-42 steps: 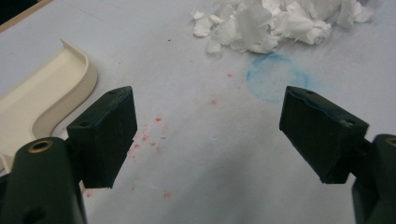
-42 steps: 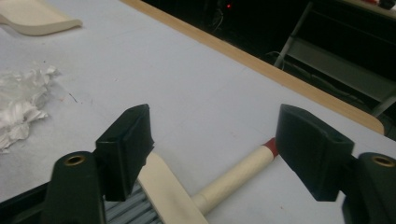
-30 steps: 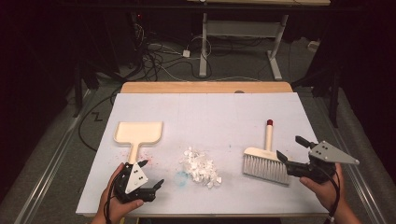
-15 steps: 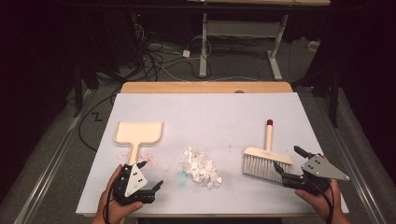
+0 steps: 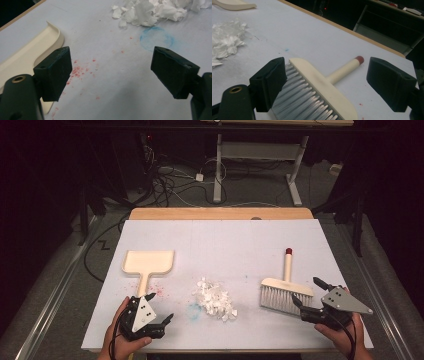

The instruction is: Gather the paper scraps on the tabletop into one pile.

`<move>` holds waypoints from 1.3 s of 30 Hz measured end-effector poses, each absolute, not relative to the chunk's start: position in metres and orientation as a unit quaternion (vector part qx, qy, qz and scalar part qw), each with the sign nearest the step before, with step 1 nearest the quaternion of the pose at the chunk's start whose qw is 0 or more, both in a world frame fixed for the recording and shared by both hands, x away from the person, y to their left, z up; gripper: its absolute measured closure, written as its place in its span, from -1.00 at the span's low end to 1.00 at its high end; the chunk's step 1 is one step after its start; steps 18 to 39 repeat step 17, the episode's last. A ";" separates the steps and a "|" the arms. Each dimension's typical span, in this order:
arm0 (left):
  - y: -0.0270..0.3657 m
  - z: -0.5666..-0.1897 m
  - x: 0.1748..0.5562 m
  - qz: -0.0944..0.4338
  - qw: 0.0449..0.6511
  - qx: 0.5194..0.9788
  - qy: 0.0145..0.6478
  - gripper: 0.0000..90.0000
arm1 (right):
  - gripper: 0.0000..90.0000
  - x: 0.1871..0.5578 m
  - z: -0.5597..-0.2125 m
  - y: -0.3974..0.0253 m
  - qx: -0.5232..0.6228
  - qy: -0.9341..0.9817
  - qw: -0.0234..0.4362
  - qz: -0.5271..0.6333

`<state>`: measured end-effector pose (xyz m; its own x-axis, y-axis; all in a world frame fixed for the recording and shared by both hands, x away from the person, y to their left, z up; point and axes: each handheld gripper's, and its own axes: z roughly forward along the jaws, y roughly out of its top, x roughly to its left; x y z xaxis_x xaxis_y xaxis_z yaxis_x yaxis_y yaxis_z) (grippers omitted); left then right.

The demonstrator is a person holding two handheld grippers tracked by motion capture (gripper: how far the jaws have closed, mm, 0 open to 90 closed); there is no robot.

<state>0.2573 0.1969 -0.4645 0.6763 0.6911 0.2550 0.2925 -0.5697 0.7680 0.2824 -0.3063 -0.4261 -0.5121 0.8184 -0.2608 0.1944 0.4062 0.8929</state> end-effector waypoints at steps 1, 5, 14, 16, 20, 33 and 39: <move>0.196 -0.464 0.257 0.277 0.360 0.842 0.292 -0.63 | -0.63 0.282 -0.426 -0.306 0.336 0.754 0.362 0.432; 0.195 -0.464 0.256 0.280 0.358 0.842 0.290 -0.63 | -0.63 0.281 -0.426 -0.306 0.336 0.754 0.364 0.432; 0.195 -0.465 0.259 0.280 0.359 0.841 0.293 -0.63 | -0.62 0.281 -0.427 -0.304 0.328 0.760 0.365 0.425; 0.195 -0.465 0.260 0.280 0.358 0.841 0.292 -0.63 | -0.63 0.281 -0.428 -0.303 0.328 0.762 0.367 0.421; 0.195 -0.465 0.260 0.280 0.358 0.841 0.292 -0.63 | -0.62 0.281 -0.428 -0.304 0.328 0.762 0.368 0.420; 0.195 -0.465 0.260 0.280 0.358 0.841 0.292 -0.63 | -0.62 0.281 -0.428 -0.304 0.328 0.762 0.368 0.420; 0.195 -0.465 0.260 0.280 0.358 0.841 0.292 -0.63 | -0.62 0.281 -0.428 -0.304 0.328 0.762 0.368 0.420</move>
